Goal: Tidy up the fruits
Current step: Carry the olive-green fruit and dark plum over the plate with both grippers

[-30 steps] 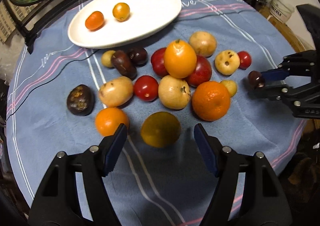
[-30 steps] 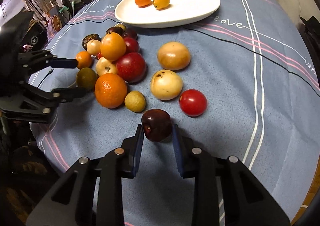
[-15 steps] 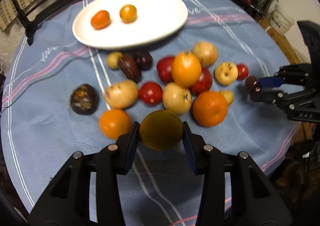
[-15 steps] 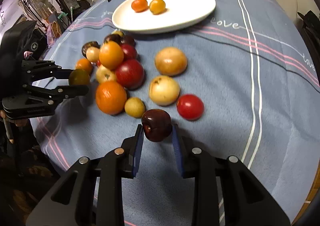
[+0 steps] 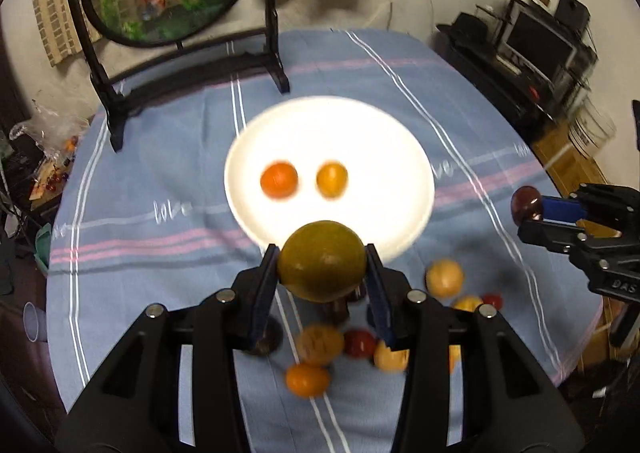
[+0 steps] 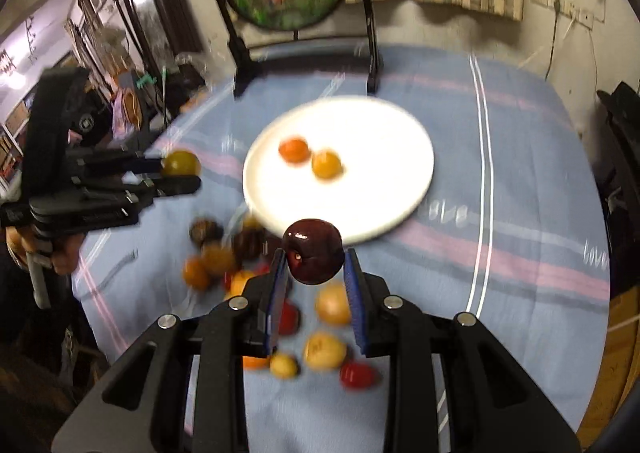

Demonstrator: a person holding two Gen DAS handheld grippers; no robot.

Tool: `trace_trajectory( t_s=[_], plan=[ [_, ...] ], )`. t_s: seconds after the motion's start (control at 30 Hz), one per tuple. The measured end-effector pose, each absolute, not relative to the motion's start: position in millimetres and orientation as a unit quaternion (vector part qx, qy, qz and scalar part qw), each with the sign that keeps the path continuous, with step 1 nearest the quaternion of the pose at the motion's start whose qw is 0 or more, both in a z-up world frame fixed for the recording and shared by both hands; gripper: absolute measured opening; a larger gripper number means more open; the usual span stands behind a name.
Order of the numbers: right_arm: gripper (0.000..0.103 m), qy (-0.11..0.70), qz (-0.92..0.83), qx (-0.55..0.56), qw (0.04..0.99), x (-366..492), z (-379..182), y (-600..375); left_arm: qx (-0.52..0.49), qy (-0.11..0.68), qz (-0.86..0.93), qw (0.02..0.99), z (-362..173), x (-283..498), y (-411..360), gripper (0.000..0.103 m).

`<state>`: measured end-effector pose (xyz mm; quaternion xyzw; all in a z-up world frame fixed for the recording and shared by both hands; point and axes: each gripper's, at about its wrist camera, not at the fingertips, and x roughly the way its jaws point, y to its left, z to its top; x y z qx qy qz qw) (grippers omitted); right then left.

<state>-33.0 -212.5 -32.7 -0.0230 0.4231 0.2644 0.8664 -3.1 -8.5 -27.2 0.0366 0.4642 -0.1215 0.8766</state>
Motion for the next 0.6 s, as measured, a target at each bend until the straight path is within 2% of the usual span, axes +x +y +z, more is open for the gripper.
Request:
trace_trajectory(
  t_s=[0.2,0.6],
  plan=[
    [0.029,0.4,0.267,-0.007,0.877,9,-17,-206,0.036,0.455,-0.11,0.883,-21,32,-25,0.043],
    [0.029,0.414,0.269,0.004,0.87,55,-35,-195,0.045,0.471,-0.102,0.875,-42,73,-43,0.043]
  ],
)
